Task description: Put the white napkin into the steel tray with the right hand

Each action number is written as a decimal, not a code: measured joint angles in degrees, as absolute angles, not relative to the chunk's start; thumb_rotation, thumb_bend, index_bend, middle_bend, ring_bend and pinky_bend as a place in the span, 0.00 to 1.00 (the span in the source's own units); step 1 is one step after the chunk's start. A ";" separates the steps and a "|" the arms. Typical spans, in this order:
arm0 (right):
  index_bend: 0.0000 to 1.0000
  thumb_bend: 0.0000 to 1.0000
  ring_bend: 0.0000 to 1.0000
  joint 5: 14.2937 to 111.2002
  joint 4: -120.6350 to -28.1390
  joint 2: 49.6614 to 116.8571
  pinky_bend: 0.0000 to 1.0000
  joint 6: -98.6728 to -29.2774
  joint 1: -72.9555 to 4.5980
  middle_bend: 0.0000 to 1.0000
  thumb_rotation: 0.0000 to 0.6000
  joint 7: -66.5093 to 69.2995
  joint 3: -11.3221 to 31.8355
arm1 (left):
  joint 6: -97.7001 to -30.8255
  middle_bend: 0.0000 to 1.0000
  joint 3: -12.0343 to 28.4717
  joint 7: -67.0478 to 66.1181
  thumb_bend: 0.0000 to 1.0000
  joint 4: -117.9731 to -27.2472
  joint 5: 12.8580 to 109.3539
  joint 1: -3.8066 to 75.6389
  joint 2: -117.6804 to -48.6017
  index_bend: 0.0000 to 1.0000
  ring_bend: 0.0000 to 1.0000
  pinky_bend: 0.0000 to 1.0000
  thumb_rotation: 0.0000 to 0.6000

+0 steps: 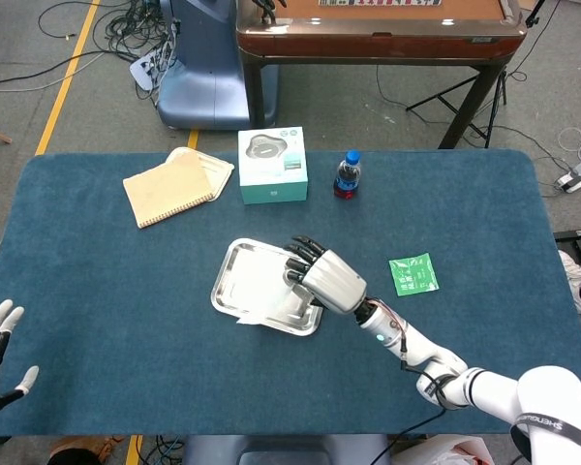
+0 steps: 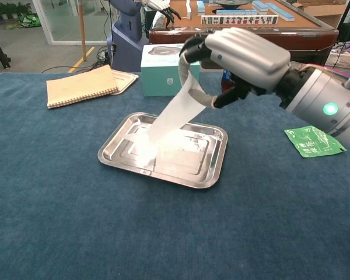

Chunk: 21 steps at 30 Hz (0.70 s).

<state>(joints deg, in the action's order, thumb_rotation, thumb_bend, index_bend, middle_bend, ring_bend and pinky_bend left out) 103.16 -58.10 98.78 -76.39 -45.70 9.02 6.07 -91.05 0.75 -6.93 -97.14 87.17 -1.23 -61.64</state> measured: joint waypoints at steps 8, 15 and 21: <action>0.71 0.48 0.22 103.75 -48.46 102.24 0.19 -76.95 -44.79 0.46 1.00 14.04 1.76 | -90.48 0.04 0.79 -8.36 0.24 -97.94 87.24 -0.89 -61.93 0.09 0.03 0.00 1.00; 0.71 0.48 0.22 103.21 -42.80 104.77 0.19 -76.63 -45.25 0.46 1.00 17.44 0.84 | -90.41 0.04 0.79 -9.12 0.24 -98.44 87.11 -0.92 -61.99 0.09 0.03 0.00 1.00; 0.71 0.48 0.22 102.97 -38.60 106.80 0.19 -76.41 -46.39 0.46 1.00 19.82 0.42 | -90.60 0.04 0.79 -9.65 0.24 -98.80 87.04 -1.08 -61.99 0.09 0.03 0.00 1.00</action>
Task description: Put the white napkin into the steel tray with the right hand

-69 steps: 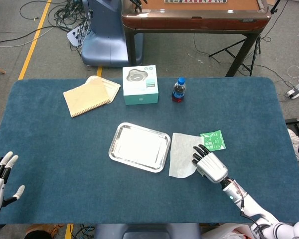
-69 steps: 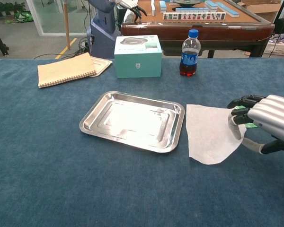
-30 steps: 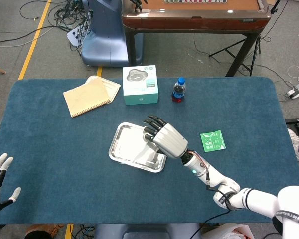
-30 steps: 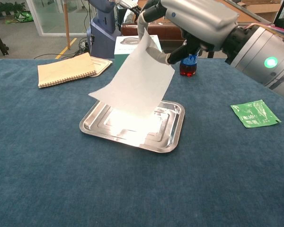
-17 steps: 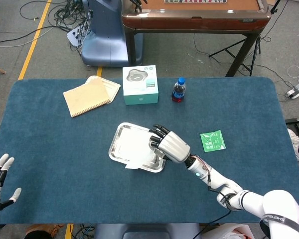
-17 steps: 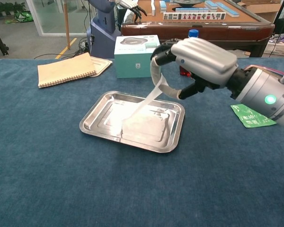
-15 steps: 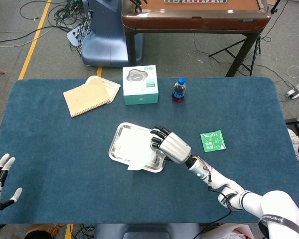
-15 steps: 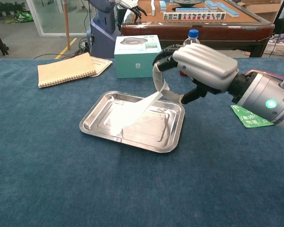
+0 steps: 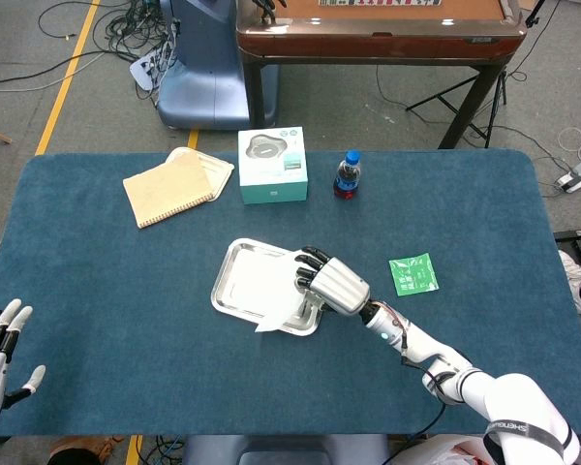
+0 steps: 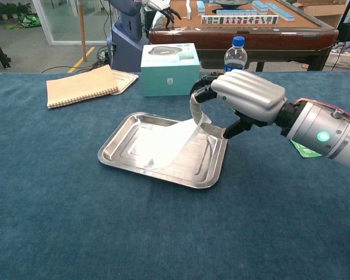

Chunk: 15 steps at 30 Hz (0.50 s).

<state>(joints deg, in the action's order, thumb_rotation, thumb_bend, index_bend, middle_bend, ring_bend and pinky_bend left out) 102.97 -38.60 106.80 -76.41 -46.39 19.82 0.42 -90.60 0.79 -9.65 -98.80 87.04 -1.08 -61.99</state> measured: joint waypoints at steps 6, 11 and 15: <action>0.71 0.48 0.22 103.75 -34.03 108.62 0.20 -77.16 -47.26 0.46 1.00 22.37 -0.92 | -90.53 0.04 0.75 -10.26 0.24 -99.15 86.95 -1.12 -62.00 0.09 0.03 0.00 1.00; 0.71 0.48 0.22 103.86 -29.88 110.39 0.19 -78.06 -47.96 0.46 1.00 24.29 -1.39 | -90.29 0.04 0.81 -10.89 0.24 -99.51 86.91 -0.96 -62.08 0.09 0.03 0.00 1.00; 0.71 0.48 0.22 103.74 -27.10 112.03 0.20 -78.04 -48.88 0.46 1.00 25.78 -1.79 | -90.03 0.04 0.82 -11.33 0.24 -99.80 86.95 -0.78 -62.20 0.09 0.03 0.00 1.00</action>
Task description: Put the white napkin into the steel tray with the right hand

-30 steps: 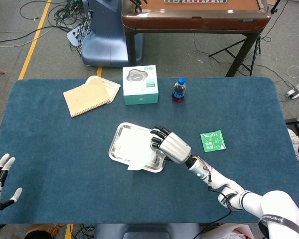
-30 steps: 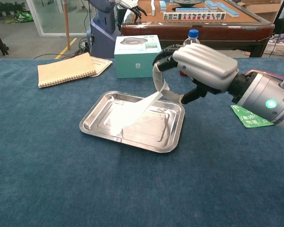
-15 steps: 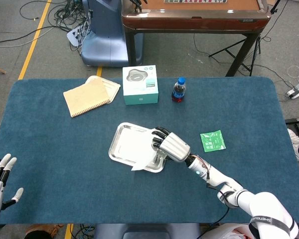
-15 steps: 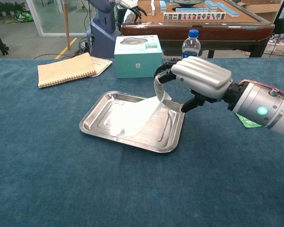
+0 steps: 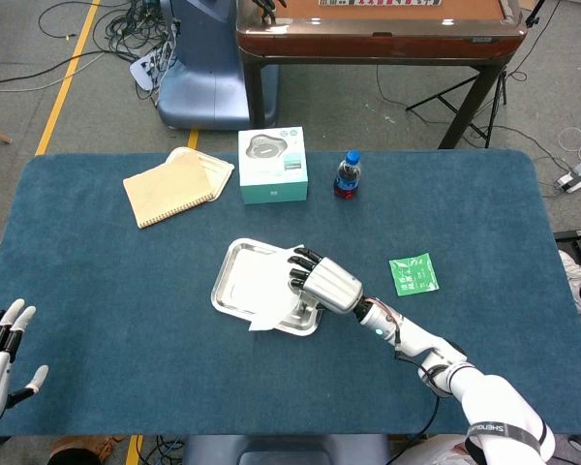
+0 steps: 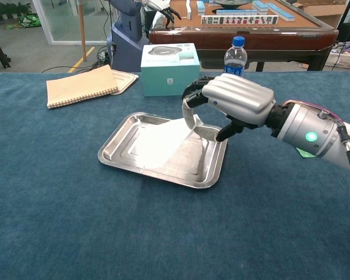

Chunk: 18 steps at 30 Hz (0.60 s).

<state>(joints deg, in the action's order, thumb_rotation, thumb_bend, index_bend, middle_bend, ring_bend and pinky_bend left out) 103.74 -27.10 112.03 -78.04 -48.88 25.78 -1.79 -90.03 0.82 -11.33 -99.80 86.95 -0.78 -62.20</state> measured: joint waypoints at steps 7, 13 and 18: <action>0.71 0.48 0.22 103.43 -23.87 114.59 0.20 -77.18 -50.29 0.46 1.00 26.04 -2.45 | -90.11 0.04 0.80 -11.44 0.24 -99.93 86.96 -0.84 -62.19 0.09 0.03 0.00 1.00; 0.66 0.48 0.22 102.73 -23.23 114.76 0.20 -76.65 -50.30 0.43 1.00 26.22 -2.95 | -90.41 0.04 0.79 -11.07 0.24 -99.64 86.89 -1.07 -62.09 0.09 0.03 0.00 1.00; 0.48 0.47 0.18 102.10 -24.65 113.41 0.19 -75.55 -50.01 0.37 1.00 24.83 -3.24 | -90.16 0.04 0.75 -10.91 0.24 -99.43 87.11 -0.90 -62.19 0.09 0.03 0.00 1.00</action>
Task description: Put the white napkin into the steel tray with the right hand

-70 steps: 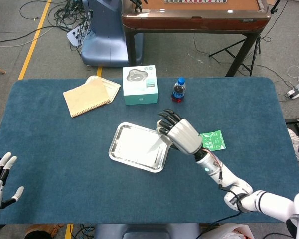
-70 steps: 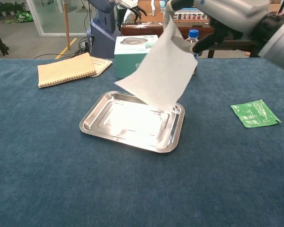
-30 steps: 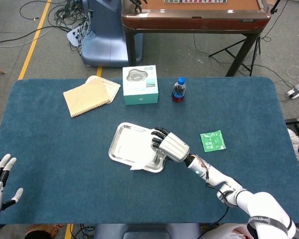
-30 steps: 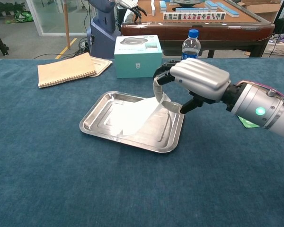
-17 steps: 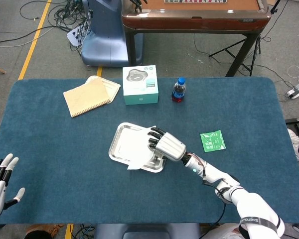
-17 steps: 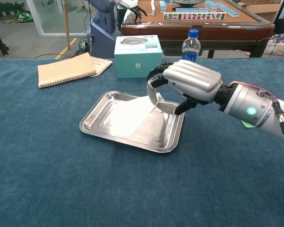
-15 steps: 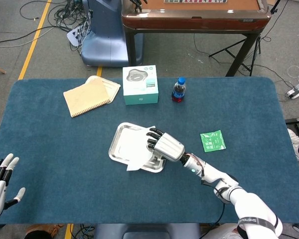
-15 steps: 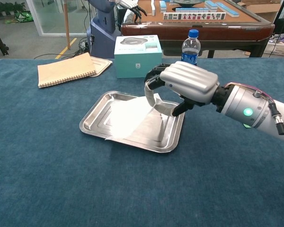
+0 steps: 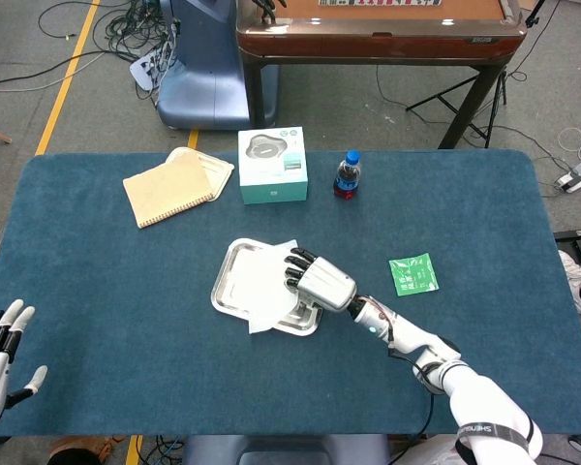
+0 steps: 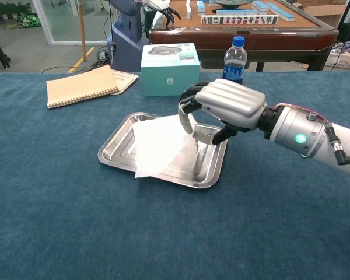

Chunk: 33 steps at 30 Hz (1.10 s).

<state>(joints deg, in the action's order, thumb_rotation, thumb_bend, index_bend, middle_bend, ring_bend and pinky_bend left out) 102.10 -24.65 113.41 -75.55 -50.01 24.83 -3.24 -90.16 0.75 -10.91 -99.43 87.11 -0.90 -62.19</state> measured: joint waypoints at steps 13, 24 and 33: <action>0.17 0.17 0.09 98.65 -31.33 109.13 0.14 -70.82 -49.31 0.27 1.00 19.19 -2.05 | -90.12 0.04 0.72 -11.16 0.24 -99.69 87.36 -0.81 -62.25 0.09 0.03 0.00 1.00; 0.10 0.03 0.07 97.12 -36.54 104.68 0.13 -70.43 -48.85 0.24 1.00 14.87 -0.88 | -90.16 0.04 0.70 -11.08 0.24 -99.79 87.60 -0.77 -62.15 0.09 0.03 0.00 1.00; 0.10 0.02 0.08 95.29 -45.03 98.63 0.13 -70.37 -47.79 0.25 1.00 12.07 0.55 | -90.25 0.04 0.72 -10.81 0.24 -99.88 88.09 -0.63 -61.95 0.09 0.03 0.00 1.00</action>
<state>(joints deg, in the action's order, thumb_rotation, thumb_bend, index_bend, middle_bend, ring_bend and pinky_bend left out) 95.29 -45.03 98.63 -70.37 -47.79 12.07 0.55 -90.25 0.72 -10.81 -99.88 88.09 -0.63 -61.95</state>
